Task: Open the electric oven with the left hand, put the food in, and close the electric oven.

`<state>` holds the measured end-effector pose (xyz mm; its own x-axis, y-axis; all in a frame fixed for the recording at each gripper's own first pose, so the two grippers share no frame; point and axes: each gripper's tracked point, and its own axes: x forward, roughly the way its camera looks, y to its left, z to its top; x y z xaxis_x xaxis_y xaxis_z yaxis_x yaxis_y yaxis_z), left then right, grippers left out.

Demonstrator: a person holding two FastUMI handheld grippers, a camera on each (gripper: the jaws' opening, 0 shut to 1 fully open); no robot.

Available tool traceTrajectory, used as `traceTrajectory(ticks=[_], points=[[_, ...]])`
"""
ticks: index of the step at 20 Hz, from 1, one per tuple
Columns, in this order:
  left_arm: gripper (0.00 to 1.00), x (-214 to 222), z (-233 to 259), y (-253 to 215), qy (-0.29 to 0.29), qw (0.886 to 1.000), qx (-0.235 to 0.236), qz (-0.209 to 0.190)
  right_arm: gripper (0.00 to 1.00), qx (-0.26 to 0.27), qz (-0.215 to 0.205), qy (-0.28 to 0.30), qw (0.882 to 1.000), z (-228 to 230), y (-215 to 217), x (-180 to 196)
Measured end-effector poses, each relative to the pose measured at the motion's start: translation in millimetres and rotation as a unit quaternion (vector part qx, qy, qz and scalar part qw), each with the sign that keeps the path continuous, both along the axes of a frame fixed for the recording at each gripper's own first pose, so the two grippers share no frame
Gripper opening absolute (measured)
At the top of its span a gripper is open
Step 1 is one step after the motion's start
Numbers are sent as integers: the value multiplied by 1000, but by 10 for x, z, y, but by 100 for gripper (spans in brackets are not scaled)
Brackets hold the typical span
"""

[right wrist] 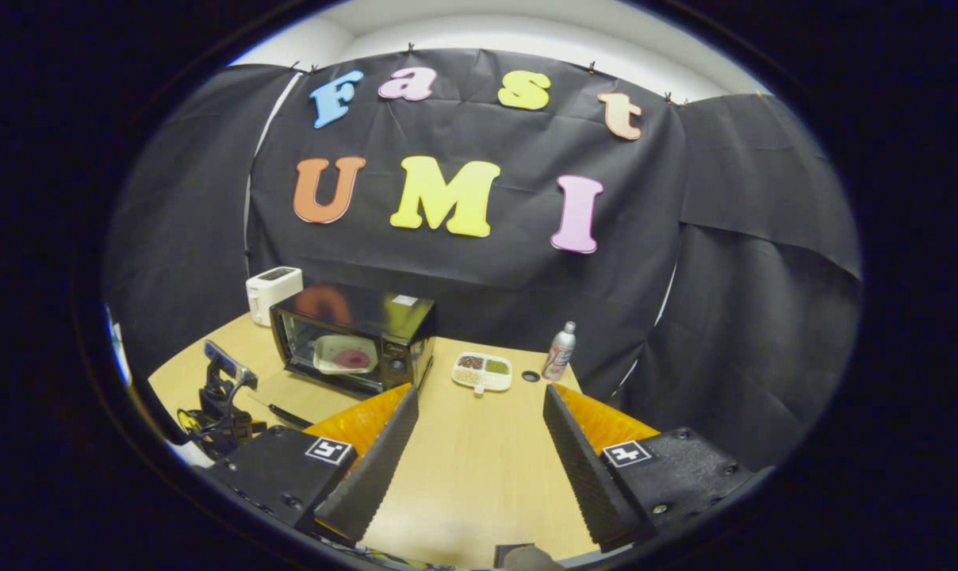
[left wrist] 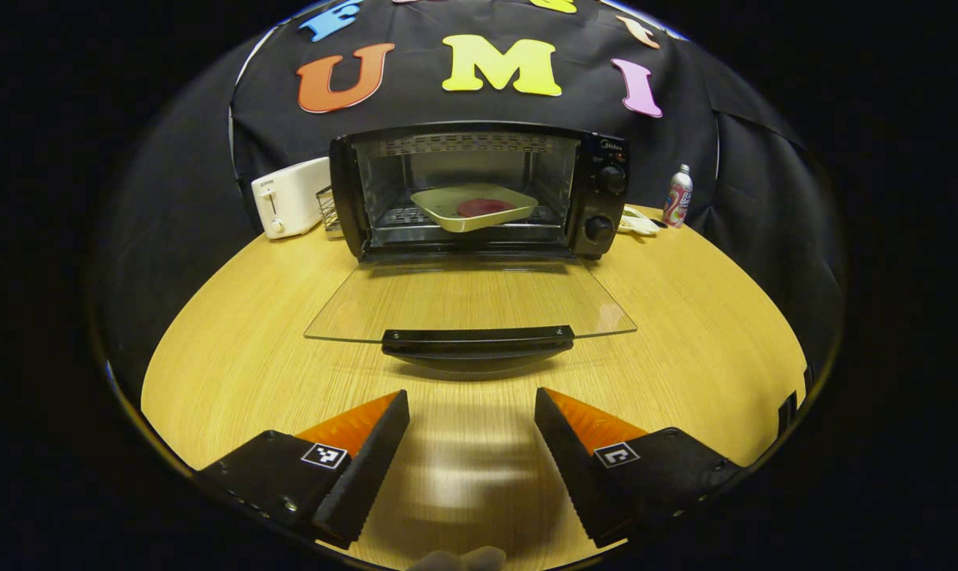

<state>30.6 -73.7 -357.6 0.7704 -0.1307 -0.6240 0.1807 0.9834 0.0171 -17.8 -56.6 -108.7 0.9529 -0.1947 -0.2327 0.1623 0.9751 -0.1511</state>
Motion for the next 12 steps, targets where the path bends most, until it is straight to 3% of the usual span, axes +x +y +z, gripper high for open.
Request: traceTrajectory(ticks=[9, 12], points=[[100, 258, -238, -79, 11, 1000, 19, -7, 100, -1, -15, 12, 1000, -72, -105, 76], [97, 287, -243, -86, 14, 1000, 15, -3, 100, 10, -17, 16, 1000, -68, -139, 113]])
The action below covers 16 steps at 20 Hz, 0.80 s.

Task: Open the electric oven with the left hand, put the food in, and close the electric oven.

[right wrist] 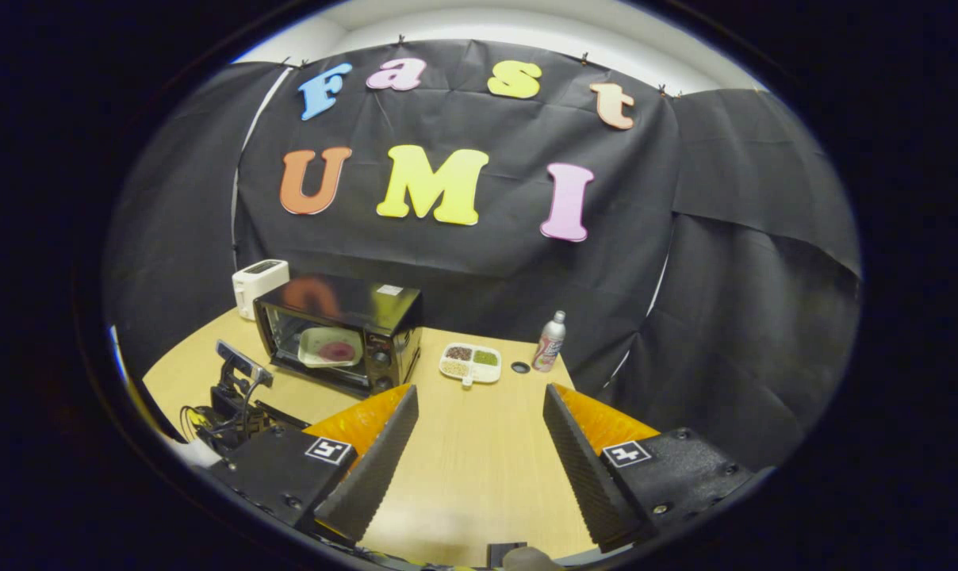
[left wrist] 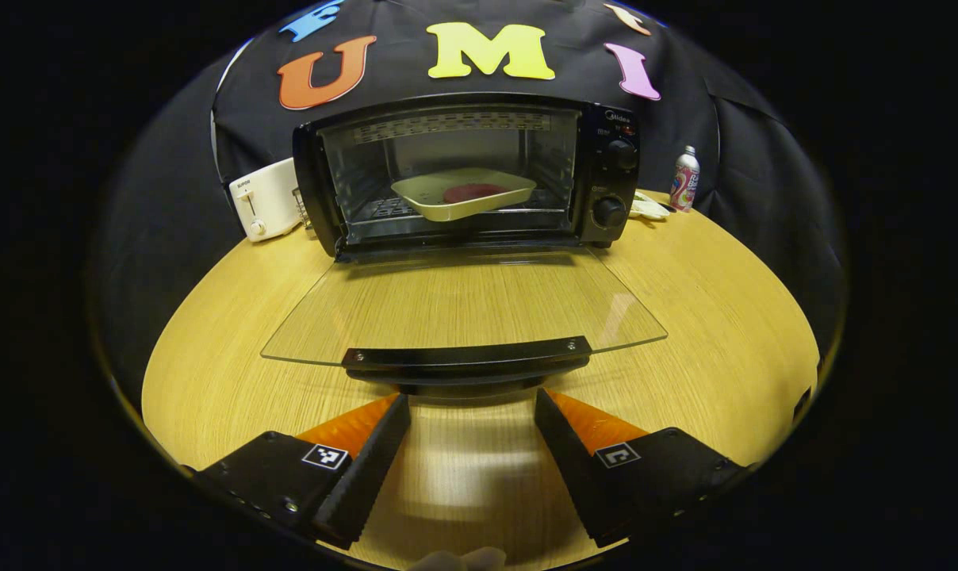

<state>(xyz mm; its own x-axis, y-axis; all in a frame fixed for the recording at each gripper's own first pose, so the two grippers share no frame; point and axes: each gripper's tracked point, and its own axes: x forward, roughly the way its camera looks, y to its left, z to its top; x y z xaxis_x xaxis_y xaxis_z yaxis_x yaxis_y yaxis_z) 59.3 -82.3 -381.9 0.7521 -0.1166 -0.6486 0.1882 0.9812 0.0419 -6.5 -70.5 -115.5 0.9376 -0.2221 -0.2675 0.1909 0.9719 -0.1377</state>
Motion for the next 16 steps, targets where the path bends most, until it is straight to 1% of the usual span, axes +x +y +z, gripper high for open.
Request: traceTrajectory(ticks=[1, 2, 3, 4, 7, 8, 9, 11, 12, 13, 14, 16], points=[[97, 6, -4, 5, 1, 1000, 0, 1, 100, 1, -1, 0, 1000, 19, -12, 13], [100, 7, -7, 11, 1, 1000, 1, 1, 100, 1, -1, 0, 1000, 13, -25, 23], [97, 6, 4, 6, 1, 1000, 0, 0, 100, 1, -1, 0, 1000, 17, -26, 33], [97, 10, 11, 7, 1, 1000, 0, 1, 100, 2, 0, 1, 1000, 17, -23, 42], [97, 19, 54, 18, -1, 1000, 0, 6, 100, 6, 2, 2, 1000, 20, -15, 79], [100, 27, 79, 12, -3, 1000, -1, 7, 100, 8, 3, 3, 1000, 23, -5, 91], [97, 28, 101, 16, -5, 1000, -1, 7, 100, 9, 4, 3, 1000, 22, 3, 99], [97, 22, 213, 3, -9, 1000, -4, 9, 100, 10, 6, 1, 1000, 31, 17, 122], [100, 27, 239, 4, -10, 1000, -5, 10, 100, 10, 6, 1, 1000, 44, 20, 130], [100, 32, 266, 2, -11, 1000, -6, 10, 100, 11, 6, -1, 1000, 51, 21, 132], [97, 48, 298, 1, -13, 1000, -6, 10, 100, 13, 7, -2, 1000, 61, 29, 133], [97, 115, 352, 5, -19, 1000, -8, 8, 100, 17, 7, -3, 1000, 77, 46, 143]])
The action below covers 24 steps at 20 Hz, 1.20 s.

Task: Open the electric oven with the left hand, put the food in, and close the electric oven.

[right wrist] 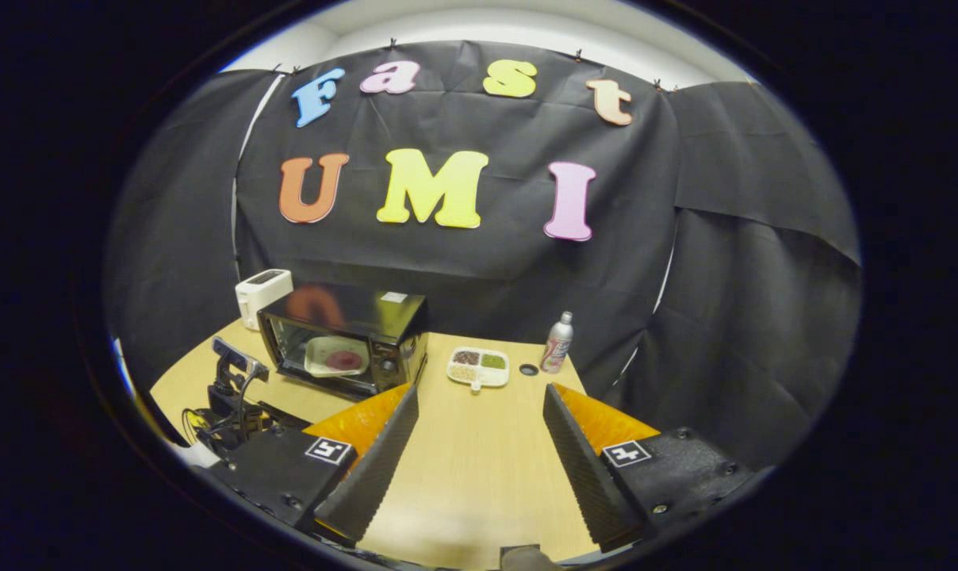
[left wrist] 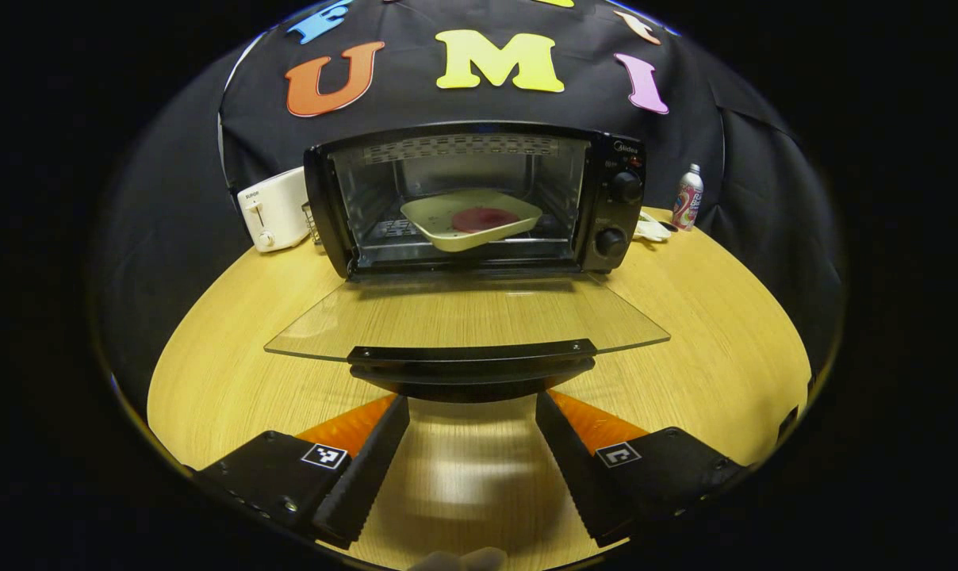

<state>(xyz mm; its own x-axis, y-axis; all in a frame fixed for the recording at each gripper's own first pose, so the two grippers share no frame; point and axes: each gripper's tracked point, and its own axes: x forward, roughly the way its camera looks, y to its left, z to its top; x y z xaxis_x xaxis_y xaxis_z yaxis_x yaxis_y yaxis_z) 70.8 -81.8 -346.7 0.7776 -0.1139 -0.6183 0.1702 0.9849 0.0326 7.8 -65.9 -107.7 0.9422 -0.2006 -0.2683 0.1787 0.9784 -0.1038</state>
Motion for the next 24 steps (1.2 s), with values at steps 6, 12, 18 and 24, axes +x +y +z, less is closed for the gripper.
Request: traceTrajectory(ticks=[6, 12, 18, 24], points=[[98, 123, 312, -7, -15, 1000, -13, -1, 100, 9, -5, -5, 1000, -12, 4, 26], [98, 268, 525, -18, -31, 999, -16, -5, 100, 19, -12, -6, 1000, -39, 5, 82], [97, 283, 679, -69, -42, 999, -21, -10, 100, 19, -14, -4, 1000, -39, 12, 135], [98, 408, 853, -52, -56, 998, -28, -5, 100, 20, -11, -3, 1000, -30, 19, 183]])
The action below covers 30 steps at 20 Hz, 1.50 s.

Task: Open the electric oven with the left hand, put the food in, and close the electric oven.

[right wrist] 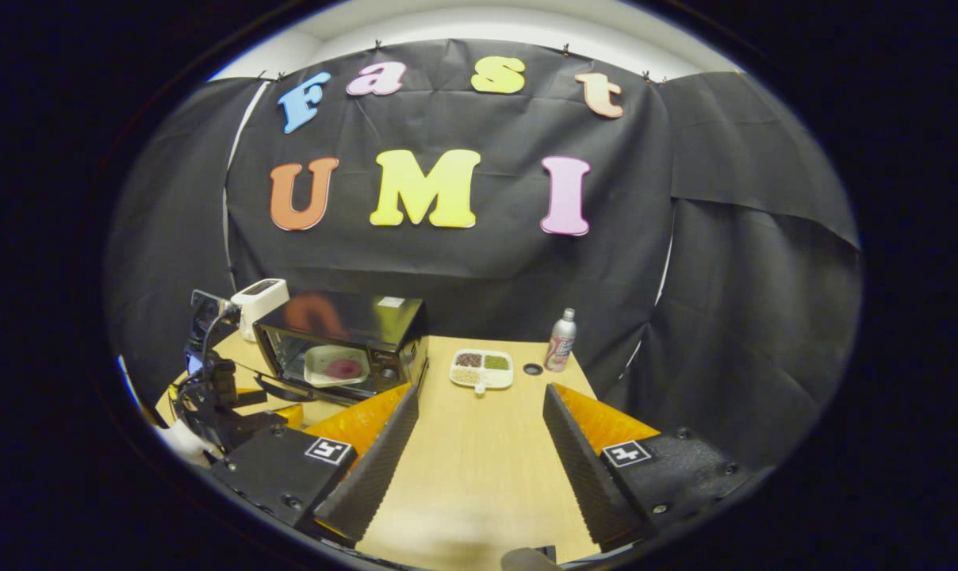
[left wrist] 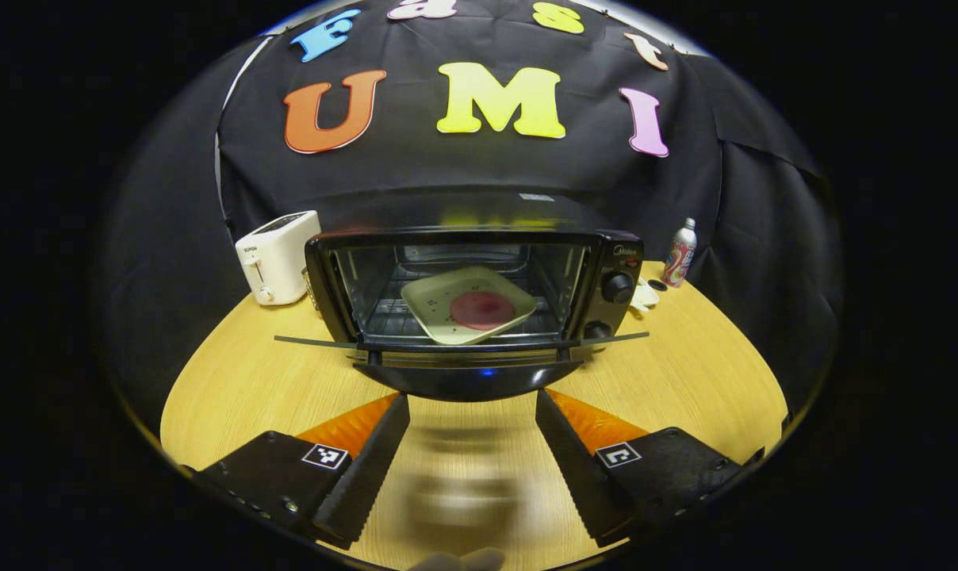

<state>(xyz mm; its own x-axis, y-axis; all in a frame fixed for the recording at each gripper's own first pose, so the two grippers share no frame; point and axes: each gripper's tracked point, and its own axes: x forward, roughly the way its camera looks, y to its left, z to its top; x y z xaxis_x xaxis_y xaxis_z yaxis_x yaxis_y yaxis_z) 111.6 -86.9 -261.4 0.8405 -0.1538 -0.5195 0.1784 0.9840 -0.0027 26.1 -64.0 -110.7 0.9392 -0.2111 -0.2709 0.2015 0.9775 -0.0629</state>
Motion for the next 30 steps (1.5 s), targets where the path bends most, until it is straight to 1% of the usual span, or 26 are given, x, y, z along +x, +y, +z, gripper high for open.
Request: traceTrajectory(ticks=[6, 12, 20, 23, 30], points=[[98, 98, 141, -19, -13, 1000, -7, -2, 100, -2, -5, -5, 1000, 46, -54, 52], [98, 407, 339, -53, -35, 999, -6, -5, 100, 4, -11, -10, 1000, 64, -88, 92], [98, 715, 424, -86, -46, 999, 0, -11, 100, -2, -21, -25, 999, 182, -62, 96], [98, 701, 413, -121, -44, 999, -3, -14, 100, -2, -22, -26, 999, 188, -41, 83], [98, 642, 491, -137, -59, 998, 0, -18, 100, -2, -18, -29, 999, 226, 66, 63]])
